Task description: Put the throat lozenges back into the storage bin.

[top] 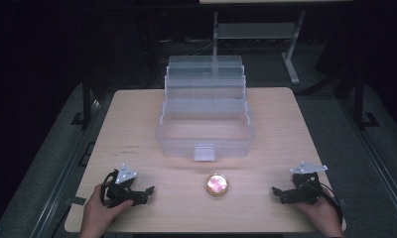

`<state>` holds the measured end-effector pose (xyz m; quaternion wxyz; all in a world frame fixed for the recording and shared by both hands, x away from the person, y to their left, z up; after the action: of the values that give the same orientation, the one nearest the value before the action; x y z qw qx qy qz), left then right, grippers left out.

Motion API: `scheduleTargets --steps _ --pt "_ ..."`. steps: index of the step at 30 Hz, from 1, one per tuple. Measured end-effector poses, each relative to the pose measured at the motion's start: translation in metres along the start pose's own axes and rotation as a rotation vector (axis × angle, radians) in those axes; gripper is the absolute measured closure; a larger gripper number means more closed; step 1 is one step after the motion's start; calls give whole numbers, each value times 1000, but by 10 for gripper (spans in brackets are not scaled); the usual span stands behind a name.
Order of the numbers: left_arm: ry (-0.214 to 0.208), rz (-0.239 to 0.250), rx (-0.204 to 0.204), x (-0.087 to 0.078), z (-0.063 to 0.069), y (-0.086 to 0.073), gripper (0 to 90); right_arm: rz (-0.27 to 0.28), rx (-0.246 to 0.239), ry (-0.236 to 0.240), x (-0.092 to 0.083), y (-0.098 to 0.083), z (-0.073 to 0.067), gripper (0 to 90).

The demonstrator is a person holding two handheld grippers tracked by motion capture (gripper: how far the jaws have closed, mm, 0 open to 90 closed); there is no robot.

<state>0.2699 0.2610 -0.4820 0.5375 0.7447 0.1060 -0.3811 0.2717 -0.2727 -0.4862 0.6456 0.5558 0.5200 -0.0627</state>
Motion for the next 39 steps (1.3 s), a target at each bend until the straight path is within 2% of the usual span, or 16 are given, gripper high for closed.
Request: scheduleTargets --steps 12,25,39 --pt "0 0 0 0 0 0 105 -55 1 24 -1 6 -1 1" --pt "0 0 0 0 0 0 105 -82 -2 39 -4 12 -4 1" --pt "0 0 0 0 0 0 105 -110 -46 73 -8 23 -10 1"
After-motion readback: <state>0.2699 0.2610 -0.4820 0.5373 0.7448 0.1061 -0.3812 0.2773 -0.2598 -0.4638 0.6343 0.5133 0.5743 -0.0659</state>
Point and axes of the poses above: each handheld gripper's, and its own axes: x roughly forward along the jaws, y roughly out of its top, z roughly to its right, the point moved 1 cm from there along x, roughly forward along the jaws, and after that the axes turned 10 degrees about y, right-handed, at the moved point
